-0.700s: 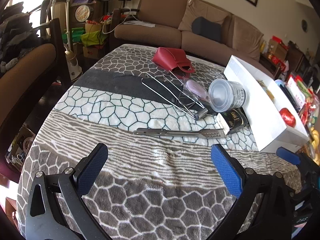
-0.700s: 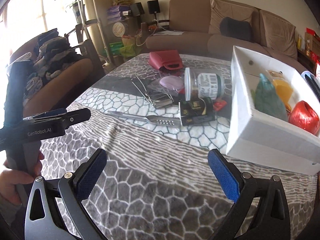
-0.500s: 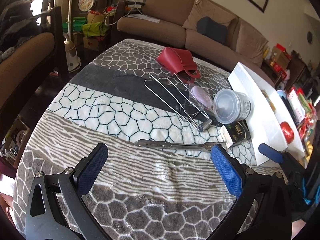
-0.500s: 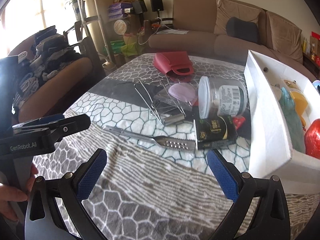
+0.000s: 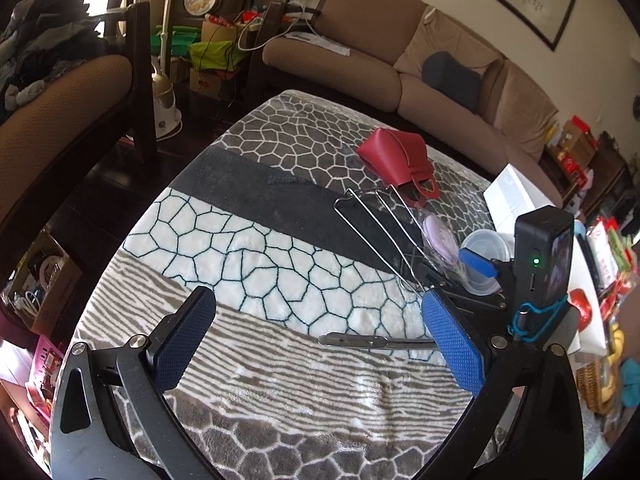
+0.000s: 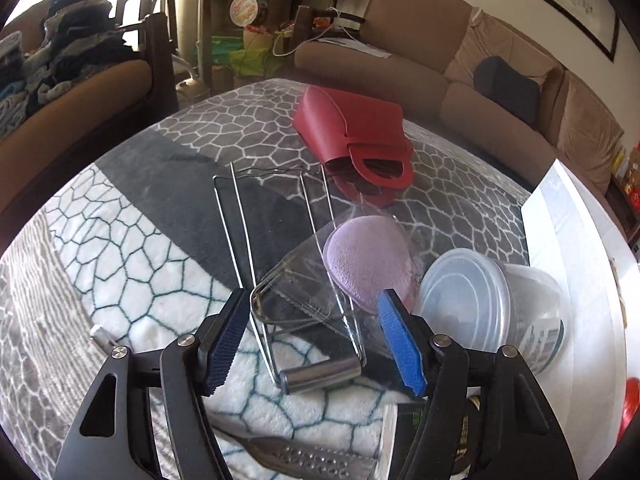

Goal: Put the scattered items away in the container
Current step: 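Reach the right tool toward the purple sponge in the clear bag, then close the right tool on the bagged purple sponge and lift it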

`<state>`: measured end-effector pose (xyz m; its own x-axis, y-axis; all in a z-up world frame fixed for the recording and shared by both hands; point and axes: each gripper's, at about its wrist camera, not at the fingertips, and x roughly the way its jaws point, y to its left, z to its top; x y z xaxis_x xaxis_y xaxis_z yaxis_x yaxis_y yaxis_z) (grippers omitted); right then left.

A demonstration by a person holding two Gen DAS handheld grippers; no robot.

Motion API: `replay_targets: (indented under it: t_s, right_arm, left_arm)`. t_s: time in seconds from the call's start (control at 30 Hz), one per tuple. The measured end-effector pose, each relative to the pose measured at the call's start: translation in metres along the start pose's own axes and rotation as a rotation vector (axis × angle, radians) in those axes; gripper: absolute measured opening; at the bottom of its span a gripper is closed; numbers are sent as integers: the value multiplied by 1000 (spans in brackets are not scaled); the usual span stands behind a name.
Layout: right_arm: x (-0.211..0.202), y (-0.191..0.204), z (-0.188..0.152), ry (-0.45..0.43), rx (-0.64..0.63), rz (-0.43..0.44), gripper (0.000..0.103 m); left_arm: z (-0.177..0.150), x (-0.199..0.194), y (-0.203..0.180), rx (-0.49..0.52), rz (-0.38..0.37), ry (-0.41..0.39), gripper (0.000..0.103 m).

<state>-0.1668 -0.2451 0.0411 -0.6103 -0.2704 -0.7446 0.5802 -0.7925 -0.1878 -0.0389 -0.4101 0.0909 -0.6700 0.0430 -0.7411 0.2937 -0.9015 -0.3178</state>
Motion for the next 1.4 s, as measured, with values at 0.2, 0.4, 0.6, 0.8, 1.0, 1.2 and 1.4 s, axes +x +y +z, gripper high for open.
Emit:
replay_targets:
  t_s: [0.2,0.4,0.6,0.8,1.0,1.2,1.4]
  right_arm:
    - [9,5,9,3,-133,-56,10]
    - [-4,2,11,10,-106,53,7]
    - [-64,7,5,-64,-6,242,7]
    - [-105,27,-24,-54,9,336,7]
    - [-86,11,-54,24,76,205,29]
    - [-50,-37,-68,55,483,300,40]
    - [-29,-48,-63,38,654,341,53]
  left_arm:
    - [0,3,-4,-24,-57,17,103]
    - [-4,10,-4,-62,-125,54,103]
    - [-9,22,7,-205,-304,123,103]
    - [-23,41,9,-304,-352,236,103]
    - [-25,41,1,-283,-318,234,103]
    - [-26,48,-8,-267,-311,260,103]
    - [-28,52,-5,-281,-318,279,103]
